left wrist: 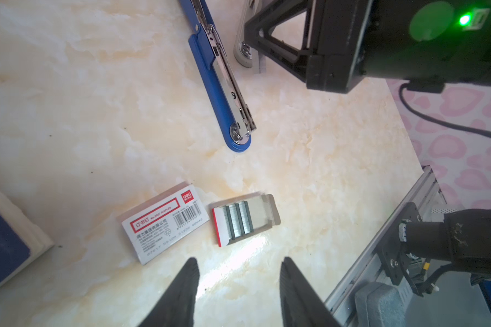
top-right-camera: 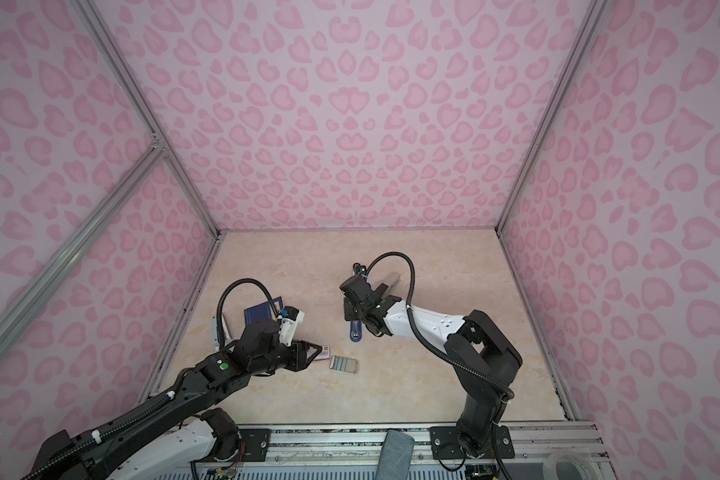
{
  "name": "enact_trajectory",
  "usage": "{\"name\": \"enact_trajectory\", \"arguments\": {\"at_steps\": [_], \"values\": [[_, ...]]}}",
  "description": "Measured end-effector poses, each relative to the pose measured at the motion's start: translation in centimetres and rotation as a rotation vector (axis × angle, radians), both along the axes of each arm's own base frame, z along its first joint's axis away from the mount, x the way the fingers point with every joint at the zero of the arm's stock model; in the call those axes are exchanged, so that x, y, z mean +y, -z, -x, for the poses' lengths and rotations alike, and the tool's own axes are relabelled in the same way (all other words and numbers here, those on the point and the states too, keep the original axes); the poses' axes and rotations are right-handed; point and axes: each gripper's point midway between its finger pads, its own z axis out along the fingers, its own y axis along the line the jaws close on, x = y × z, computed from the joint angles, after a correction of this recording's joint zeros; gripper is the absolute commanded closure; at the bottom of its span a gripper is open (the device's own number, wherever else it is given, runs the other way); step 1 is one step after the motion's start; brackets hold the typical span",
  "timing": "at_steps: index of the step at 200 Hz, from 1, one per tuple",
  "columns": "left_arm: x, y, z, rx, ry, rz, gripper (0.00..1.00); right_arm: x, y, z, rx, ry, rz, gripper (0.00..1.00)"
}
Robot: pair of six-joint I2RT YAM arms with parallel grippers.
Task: Load the staples into the stapler
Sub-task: 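Lower the right gripper to the blue stapler while the left lowers near the staple box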
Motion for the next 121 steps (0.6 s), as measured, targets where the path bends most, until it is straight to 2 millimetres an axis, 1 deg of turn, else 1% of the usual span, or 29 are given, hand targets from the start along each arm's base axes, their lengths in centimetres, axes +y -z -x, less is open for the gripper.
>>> {"name": "enact_trajectory", "arguments": {"at_steps": [44, 83, 121], "values": [[-0.4, 0.4, 0.2, -0.018, 0.026, -0.020, 0.48, 0.3, 0.7, -1.5, -0.040, 0.041, 0.008, 0.81], [-0.3, 0.4, -0.1, -0.042, 0.015, -0.026, 0.48, 0.6, 0.9, -2.9, -0.069, 0.073, 0.017, 0.82], [-0.3, 0.4, -0.3, -0.048, 0.009, -0.029, 0.48, 0.5, 1.6, -4.0, -0.076, 0.094, 0.028, 0.82]]}}
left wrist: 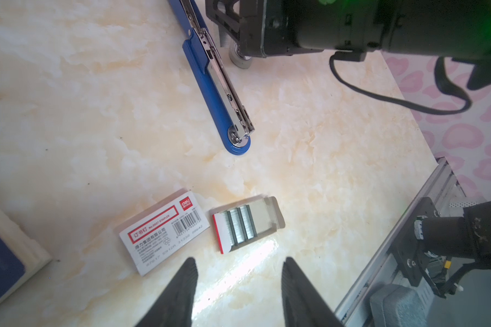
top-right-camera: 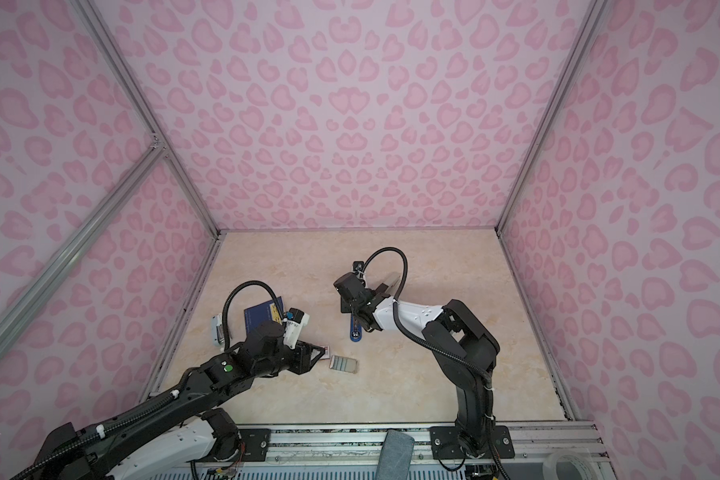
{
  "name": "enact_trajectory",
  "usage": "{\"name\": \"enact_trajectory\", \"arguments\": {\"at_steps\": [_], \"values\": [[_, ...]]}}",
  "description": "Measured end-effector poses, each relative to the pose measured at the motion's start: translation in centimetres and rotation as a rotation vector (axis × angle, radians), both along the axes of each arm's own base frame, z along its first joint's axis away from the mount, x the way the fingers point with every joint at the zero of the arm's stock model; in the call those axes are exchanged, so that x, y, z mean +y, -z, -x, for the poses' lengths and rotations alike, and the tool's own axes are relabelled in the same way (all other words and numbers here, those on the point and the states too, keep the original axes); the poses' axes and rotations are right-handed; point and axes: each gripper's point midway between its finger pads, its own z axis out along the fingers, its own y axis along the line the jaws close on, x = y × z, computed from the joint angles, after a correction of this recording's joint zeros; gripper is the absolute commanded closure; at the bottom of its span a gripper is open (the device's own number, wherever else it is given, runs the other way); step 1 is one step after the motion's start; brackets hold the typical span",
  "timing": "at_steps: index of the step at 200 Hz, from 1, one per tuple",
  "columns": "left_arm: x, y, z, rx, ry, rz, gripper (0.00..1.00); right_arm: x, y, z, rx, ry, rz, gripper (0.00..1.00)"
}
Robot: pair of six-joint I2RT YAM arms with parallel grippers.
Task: Load the staples into the stapler
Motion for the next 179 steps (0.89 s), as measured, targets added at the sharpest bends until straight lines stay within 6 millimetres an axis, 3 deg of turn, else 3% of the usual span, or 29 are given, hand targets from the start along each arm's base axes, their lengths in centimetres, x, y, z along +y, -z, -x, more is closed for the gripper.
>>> {"name": "enact_trajectory", "arguments": {"at_steps": [179], "values": [[0.0, 0.4, 0.0, 0.010, -0.001, -0.010, 0.49, -0.1, 1.9, -1.1, 0.006, 0.027, 0.048, 0.82]]}}
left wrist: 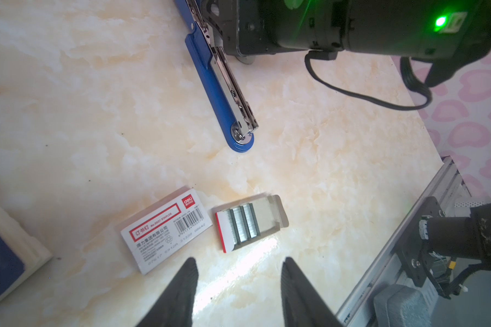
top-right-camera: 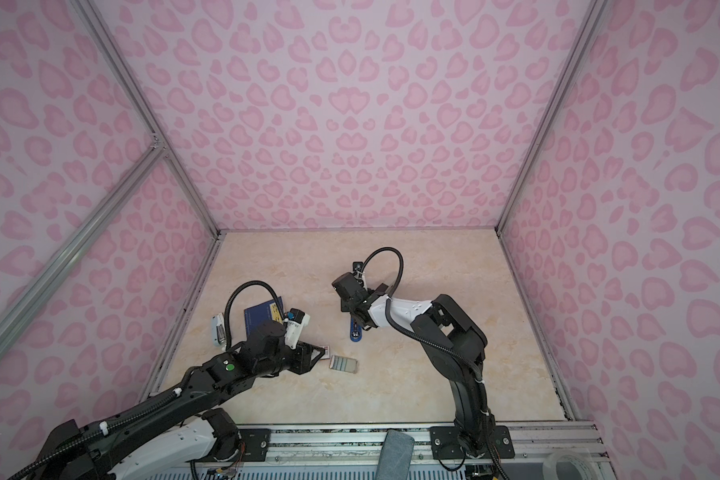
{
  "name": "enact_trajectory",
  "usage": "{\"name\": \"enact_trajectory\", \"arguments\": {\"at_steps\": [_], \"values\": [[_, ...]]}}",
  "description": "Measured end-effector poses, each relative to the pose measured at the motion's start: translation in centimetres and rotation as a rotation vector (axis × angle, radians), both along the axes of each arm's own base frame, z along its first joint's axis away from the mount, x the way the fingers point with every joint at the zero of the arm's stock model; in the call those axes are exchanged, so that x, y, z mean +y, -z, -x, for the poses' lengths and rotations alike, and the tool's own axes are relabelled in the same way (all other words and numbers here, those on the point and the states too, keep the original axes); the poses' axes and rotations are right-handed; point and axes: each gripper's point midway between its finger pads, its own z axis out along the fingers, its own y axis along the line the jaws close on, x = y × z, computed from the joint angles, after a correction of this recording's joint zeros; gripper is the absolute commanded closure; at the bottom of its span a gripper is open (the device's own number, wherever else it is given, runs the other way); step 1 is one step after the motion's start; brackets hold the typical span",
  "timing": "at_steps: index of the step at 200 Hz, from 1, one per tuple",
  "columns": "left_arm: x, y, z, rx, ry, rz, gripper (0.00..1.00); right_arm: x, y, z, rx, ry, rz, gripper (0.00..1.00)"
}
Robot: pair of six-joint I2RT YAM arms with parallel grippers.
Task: Load the staples into the stapler
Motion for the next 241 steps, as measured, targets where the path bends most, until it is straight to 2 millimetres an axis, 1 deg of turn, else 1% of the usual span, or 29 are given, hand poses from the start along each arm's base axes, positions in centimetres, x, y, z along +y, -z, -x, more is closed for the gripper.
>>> {"name": "enact_trajectory", "arguments": {"at_steps": [58, 113, 136, 173, 200, 214, 231, 241], "values": [[0.2, 0.2, 0.0, -0.001, -0.006, -0.006, 0.49, 0.2, 0.4, 0.4, 0.002, -0.003, 0.013, 0.82], [0.3, 0.1, -0.1, -0.008, -0.012, -0.006, 0.49, 0.4, 0.6, 0.8, 0.003, -0.009, 0.026, 0.69], [0.3, 0.1, -0.1, -0.009, -0.014, -0.006, 0.49, 0.3, 0.6, 1.0, 0.011, -0.009, 0.034, 0.66], [0.3, -0.2, -0.1, -0.016, -0.015, 0.000, 0.49, 0.3, -0.7, 0.7, 0.003, -0.011, 0.007, 0.59], [0.3, -0.3, -0.1, -0.017, -0.018, 0.003, 0.49, 0.4, -1.0, 0.2, 0.034, -0.030, -0.032, 0.55], [0.3, -0.3, -0.1, -0.016, -0.017, 0.004, 0.49, 0.7, -1.4, -0.1, 0.048, -0.046, -0.054, 0.55], [0.3, -0.3, -0.1, -0.014, -0.019, 0.006, 0.49, 1.6, -2.0, 0.1, 0.074, -0.080, -0.077, 0.62], [0.3, -0.4, -0.2, -0.013, -0.021, 0.009, 0.49, 1.9, -2.3, 0.1, 0.090, -0.099, -0.085, 0.63]]}}
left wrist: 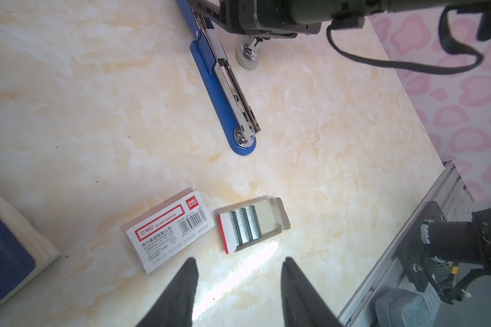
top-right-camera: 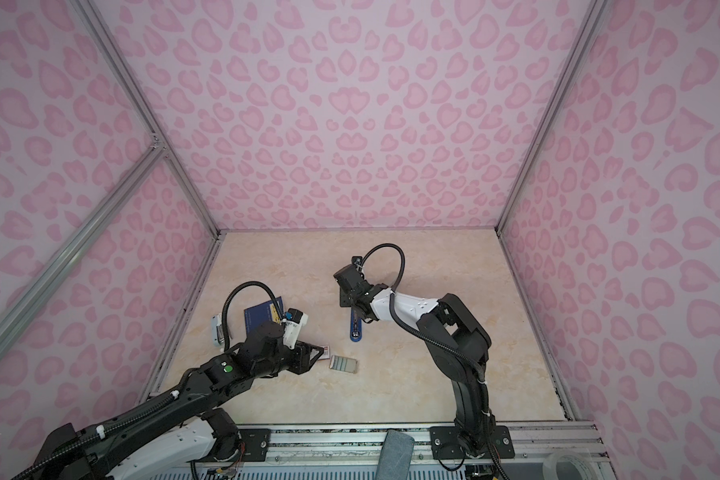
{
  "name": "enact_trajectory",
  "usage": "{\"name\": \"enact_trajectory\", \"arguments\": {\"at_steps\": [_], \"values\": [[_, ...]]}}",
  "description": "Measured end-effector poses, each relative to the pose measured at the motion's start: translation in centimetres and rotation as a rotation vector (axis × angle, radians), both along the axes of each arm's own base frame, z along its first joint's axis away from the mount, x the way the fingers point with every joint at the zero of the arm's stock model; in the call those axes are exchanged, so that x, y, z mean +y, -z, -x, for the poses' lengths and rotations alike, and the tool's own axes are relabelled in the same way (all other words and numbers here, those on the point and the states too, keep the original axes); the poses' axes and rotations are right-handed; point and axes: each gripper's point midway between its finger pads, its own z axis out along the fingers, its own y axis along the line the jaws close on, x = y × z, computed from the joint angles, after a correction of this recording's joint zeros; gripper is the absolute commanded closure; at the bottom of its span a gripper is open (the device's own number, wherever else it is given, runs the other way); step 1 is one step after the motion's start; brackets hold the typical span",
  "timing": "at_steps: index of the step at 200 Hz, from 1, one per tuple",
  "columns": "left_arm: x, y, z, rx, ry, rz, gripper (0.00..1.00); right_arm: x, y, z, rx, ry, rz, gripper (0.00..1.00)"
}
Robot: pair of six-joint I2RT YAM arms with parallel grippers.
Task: Load the staples into the stapler
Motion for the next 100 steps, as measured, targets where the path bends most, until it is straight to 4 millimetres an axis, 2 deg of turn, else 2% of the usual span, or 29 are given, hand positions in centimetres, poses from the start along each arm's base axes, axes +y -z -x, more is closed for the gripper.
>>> {"name": "enact_trajectory", "arguments": {"at_steps": [8, 20, 73, 100], "values": [[0.0, -0.2, -0.1, -0.002, 0.000, 0.002, 0.49, 0.2, -0.3, 0.1, 0.012, -0.014, -0.005, 0.64], [-0.1, -0.4, -0.1, -0.007, 0.000, 0.006, 0.49, 0.0, -0.4, 0.2, 0.030, -0.031, 0.009, 0.70], [-0.2, 0.1, -0.2, 0.008, 0.000, -0.007, 0.49, -2.9, -1.2, -0.5, 0.098, -0.039, 0.104, 0.88], [-0.2, 0.0, -0.2, 0.008, 0.002, -0.004, 0.49, -3.2, -1.3, -1.7, 0.108, -0.048, 0.119, 0.90]]}}
